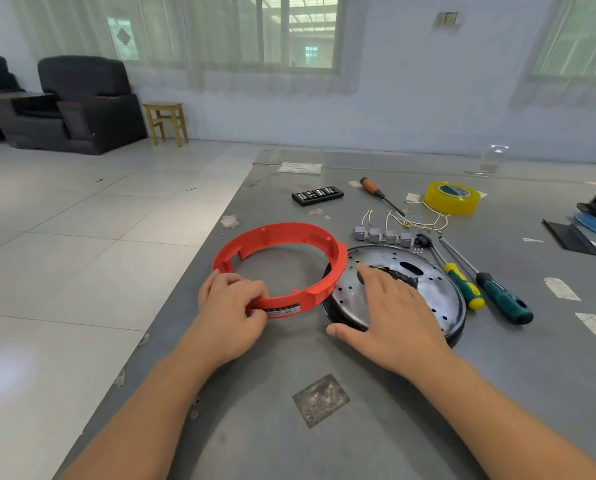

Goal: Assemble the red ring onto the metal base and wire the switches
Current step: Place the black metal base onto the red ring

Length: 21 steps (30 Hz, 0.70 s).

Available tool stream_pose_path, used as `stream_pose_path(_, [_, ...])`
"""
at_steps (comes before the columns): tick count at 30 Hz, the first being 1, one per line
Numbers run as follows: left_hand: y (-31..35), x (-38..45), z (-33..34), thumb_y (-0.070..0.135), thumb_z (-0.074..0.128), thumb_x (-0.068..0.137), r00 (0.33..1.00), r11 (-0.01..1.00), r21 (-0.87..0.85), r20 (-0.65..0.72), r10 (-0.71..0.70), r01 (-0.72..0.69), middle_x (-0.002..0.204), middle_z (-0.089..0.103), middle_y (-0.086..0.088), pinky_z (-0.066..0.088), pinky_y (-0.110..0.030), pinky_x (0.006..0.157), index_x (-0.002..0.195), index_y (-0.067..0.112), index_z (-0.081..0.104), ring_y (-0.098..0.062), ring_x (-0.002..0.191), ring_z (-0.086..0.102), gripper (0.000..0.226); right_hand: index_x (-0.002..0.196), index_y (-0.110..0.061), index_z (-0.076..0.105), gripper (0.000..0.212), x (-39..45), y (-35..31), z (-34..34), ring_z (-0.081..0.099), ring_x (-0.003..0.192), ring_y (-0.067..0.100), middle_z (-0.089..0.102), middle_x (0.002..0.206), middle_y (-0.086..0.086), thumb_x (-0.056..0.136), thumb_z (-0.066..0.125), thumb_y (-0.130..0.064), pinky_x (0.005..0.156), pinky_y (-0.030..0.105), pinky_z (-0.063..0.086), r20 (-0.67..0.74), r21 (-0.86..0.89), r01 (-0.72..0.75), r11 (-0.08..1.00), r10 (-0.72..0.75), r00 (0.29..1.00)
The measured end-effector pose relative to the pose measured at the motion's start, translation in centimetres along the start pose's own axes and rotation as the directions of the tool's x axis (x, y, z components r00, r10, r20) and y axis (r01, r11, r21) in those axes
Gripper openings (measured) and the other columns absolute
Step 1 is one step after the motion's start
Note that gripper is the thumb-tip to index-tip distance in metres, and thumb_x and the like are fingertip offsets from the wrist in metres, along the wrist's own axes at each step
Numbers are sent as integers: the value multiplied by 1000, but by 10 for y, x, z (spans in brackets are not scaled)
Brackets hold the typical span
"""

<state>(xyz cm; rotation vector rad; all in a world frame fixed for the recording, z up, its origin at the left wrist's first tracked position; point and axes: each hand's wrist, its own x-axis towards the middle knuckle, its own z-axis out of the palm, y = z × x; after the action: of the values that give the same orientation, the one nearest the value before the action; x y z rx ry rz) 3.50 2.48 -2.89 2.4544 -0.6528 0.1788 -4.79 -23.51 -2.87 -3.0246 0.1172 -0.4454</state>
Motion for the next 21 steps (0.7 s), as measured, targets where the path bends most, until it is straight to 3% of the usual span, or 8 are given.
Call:
stream_pose_path(3, [-12, 4, -3, 10, 46, 73, 992, 992, -56, -36, -118, 116, 89, 70, 9, 29, -40, 116, 76, 20, 67, -23, 114, 41, 24, 152, -20, 32, 116, -5, 10, -1, 46, 135, 21, 47, 149, -2, 67, 32, -100, 113, 37, 35, 44, -117, -75, 990, 81, 996])
stream_pose_path(5, [-17, 4, -5, -10, 55, 74, 983, 987, -73, -109, -148, 141, 93, 74, 10, 36, -39, 105, 67, 26, 62, -32, 120, 45, 38, 146, -24, 40, 112, -9, 16, 2, 49, 129, 20, 53, 139, -5, 67, 23, -102, 113, 37, 31, 64, -176, -57, 983, 70, 996])
stream_pose_path(7, [-17, 3, -6, -15, 59, 74, 969, 981, -37, -148, -195, 192, 94, 76, 10, 38, -39, 105, 62, 30, 60, -33, 127, 47, 47, 140, -27, 46, 107, -10, 17, 5, 51, 123, 19, 56, 128, -8, 68, 19, -102, 112, 37, 28, 66, -184, -51, 982, 64, 996])
stream_pose_path(10, [-10, 3, -8, -8, 56, 74, 969, 984, 29, -182, -169, 177, 110, 77, 7, 39, -48, 112, 67, 28, 63, -32, 136, 48, 38, 134, -27, 50, 104, -8, 17, 7, 53, 116, 19, 57, 119, -8, 69, 17, -101, 110, 38, 29, 47, -192, -56, 980, 66, 997])
stream_pose_path(13, [5, -2, -6, 8, 44, 75, 962, 999, -34, -273, 0, -10, 110, 77, 2, 45, -50, 108, 91, 18, 77, -28, 124, 61, 38, 132, -27, 54, 101, -7, 17, 9, 55, 113, 20, 59, 115, -7, 70, 20, -100, 110, 39, 30, 28, -174, -65, 983, 71, 997])
stream_pose_path(17, [32, -12, 13, 52, 47, 96, 991, 990, 63, -46, 127, -124, 119, 71, 20, 35, -39, 110, 131, 36, 68, -5, 115, 62, 44, 131, -28, 55, 99, -7, 15, 10, 55, 114, 20, 60, 114, -7, 70, 24, -100, 111, 39, 30, 8, -164, -74, 984, 77, 997])
stream_pose_path(19, [31, -10, 20, 61, 52, 99, 992, 983, 134, 26, 125, -128, 114, 69, 22, 32, -38, 107, 132, 42, 63, -5, 112, 59, 39, 131, -28, 55, 99, -8, 14, 9, 55, 114, 21, 60, 115, -7, 70, 24, -99, 111, 39, 30, 6, -155, -75, 985, 77, 997])
stream_pose_path(21, [27, -9, 18, 48, 58, 102, 991, 982, 137, -15, 133, -130, 100, 66, 18, 35, -38, 99, 118, 40, 65, -11, 105, 62, 20, 132, -27, 55, 100, -8, 14, 7, 55, 115, 21, 59, 116, -6, 69, 24, -99, 113, 40, 29, 9, -151, -71, 986, 74, 997])
